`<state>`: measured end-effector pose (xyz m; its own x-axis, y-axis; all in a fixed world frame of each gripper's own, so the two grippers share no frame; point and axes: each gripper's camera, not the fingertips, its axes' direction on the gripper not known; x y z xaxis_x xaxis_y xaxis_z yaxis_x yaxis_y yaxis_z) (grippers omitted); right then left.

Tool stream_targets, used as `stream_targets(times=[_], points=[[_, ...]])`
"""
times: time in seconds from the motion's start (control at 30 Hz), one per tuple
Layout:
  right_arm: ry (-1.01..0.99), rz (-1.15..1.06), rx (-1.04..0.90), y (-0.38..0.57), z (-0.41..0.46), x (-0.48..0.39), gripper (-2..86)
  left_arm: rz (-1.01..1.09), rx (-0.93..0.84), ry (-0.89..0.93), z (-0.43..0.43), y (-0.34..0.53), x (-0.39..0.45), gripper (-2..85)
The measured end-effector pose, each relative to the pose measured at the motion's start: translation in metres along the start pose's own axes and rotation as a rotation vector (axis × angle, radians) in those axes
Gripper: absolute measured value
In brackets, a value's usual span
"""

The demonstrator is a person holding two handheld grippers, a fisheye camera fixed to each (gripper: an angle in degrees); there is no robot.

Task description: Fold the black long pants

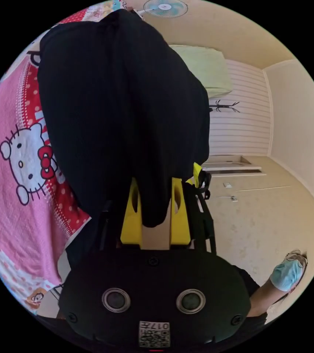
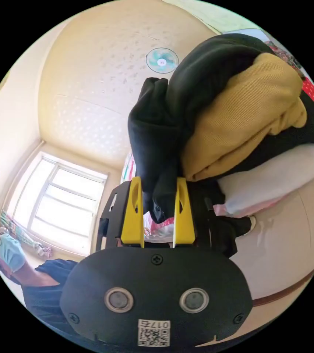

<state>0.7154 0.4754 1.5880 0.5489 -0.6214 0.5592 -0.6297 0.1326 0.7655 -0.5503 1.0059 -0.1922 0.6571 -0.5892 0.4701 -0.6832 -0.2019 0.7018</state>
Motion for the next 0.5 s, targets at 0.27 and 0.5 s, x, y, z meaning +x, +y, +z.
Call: stream_targets(times=[0.27, 0.5], points=[[0.445, -0.159, 0.354, 0.081, 0.032, -0.117, 7.3, 0.100, 0.001, -0.133, -0.006, 0.026, 0.028, 11.3], [0.465, -0.551, 0.167, 0.112, 0.183, -0.220, 1.0, 0.113, -0.149, -0.545, -0.013, 0.086, 0.012, 4.7]])
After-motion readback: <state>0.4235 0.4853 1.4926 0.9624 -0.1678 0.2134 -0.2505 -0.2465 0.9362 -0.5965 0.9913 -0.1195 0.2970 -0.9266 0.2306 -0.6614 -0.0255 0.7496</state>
